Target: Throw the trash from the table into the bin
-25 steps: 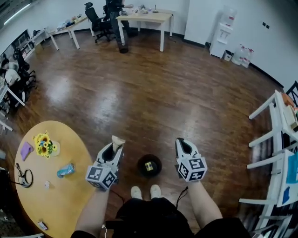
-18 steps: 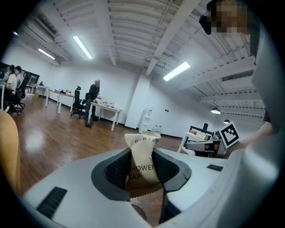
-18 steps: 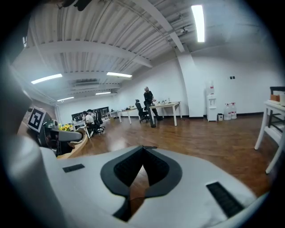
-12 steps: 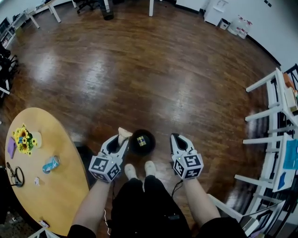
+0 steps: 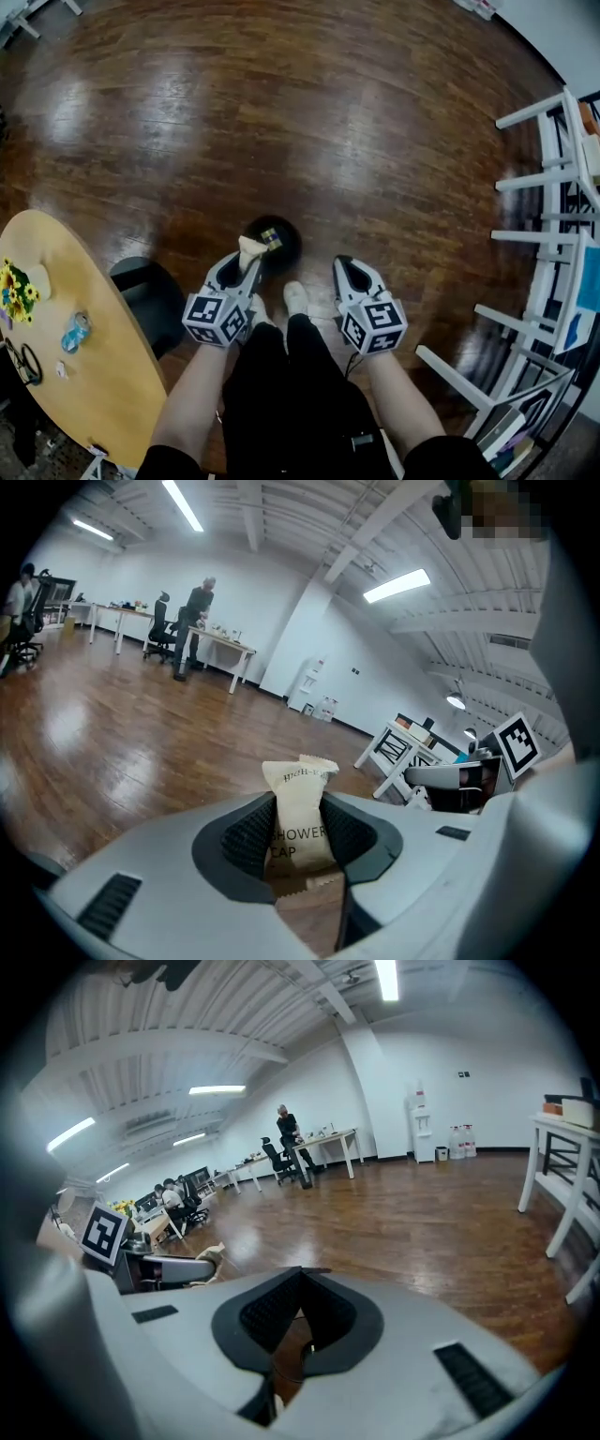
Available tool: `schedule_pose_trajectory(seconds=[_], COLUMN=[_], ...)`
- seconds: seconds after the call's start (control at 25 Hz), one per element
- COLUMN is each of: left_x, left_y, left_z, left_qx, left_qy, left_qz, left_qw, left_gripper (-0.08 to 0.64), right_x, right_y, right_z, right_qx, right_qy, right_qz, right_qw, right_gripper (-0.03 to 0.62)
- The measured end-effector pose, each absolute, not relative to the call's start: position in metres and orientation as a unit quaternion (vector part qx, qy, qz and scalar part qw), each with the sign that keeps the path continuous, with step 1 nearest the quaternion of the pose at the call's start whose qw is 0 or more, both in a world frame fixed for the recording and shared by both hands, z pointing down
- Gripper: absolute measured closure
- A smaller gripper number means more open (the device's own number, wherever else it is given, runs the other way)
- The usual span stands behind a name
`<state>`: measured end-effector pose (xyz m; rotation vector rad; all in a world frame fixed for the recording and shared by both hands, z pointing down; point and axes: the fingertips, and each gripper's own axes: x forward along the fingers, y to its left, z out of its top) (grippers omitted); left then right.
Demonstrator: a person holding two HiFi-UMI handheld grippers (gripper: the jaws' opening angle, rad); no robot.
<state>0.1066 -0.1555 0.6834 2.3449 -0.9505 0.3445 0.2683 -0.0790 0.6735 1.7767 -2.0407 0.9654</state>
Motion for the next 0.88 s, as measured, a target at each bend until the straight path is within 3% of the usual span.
schedule_pose_trajectory(seconds=[0.44, 0.6, 0.88], left_x=[0.113, 0.108, 0.099], left_y=[-0.149, -0.149, -0.145], left_z=[0.74, 0.75, 0.746], left_qx=[0.86, 0.849, 0.844], left_qy=[-0.365, -0.377, -0.382], left_qz=[0.166, 0.179, 0.171], left_qw=[0.317, 0.323, 0.336], left_gripper=[0.413, 0.32, 0.319], right_x=[0.273, 0.275, 0.265], right_y=[-0.067, -0.067, -0.069], right_z=[0.702, 0.702, 0.702], right_qx=[0.605, 0.607, 0.598], right_qy=[-0.694, -0.692, -0.699], right_qz=[0.361, 0.359, 0.362], right_qw=[0.149, 0.152, 0.149], right_gripper=[0.592, 0.592, 0.592])
